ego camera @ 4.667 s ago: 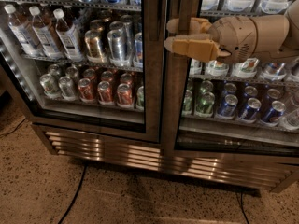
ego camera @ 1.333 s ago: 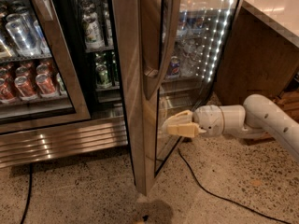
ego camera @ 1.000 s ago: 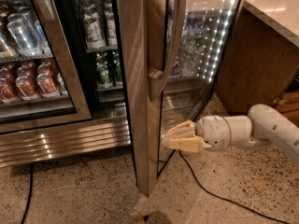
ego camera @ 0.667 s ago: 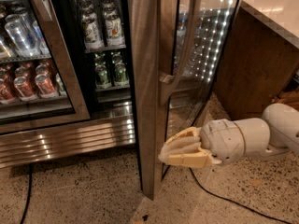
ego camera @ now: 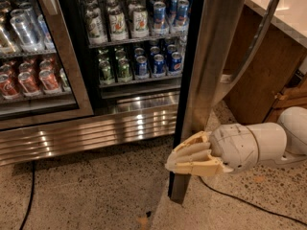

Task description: Open right fridge door

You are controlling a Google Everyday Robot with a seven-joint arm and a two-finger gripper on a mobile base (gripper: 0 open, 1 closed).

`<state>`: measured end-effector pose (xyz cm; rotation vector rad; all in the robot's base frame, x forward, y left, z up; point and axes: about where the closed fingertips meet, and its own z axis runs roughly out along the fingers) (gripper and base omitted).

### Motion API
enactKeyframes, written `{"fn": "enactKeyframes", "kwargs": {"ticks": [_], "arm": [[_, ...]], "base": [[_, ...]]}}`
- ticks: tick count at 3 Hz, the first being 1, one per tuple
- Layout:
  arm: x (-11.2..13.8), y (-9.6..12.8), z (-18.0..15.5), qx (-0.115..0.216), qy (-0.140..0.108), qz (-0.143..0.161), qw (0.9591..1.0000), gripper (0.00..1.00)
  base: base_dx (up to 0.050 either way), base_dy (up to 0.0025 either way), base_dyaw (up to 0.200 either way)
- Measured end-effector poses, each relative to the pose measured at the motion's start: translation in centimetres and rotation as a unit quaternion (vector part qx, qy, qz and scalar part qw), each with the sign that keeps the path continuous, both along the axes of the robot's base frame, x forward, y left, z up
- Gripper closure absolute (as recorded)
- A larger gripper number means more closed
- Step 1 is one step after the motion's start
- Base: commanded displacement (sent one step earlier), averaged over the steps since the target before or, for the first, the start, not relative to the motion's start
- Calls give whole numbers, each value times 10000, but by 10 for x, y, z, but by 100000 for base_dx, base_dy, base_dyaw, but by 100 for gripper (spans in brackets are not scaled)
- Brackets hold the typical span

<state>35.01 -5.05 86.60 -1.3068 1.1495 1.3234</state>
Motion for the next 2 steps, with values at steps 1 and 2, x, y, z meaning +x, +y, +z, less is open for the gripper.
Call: {"fn": "enactKeyframes", "kwargs": {"ticks": [1,2], "arm": [[0,0,0,0,0,0,10000,100],[0,0,0,0,0,0,10000,100]], "base": [[-4999,-2,12],[-5009,21,-145]]}}
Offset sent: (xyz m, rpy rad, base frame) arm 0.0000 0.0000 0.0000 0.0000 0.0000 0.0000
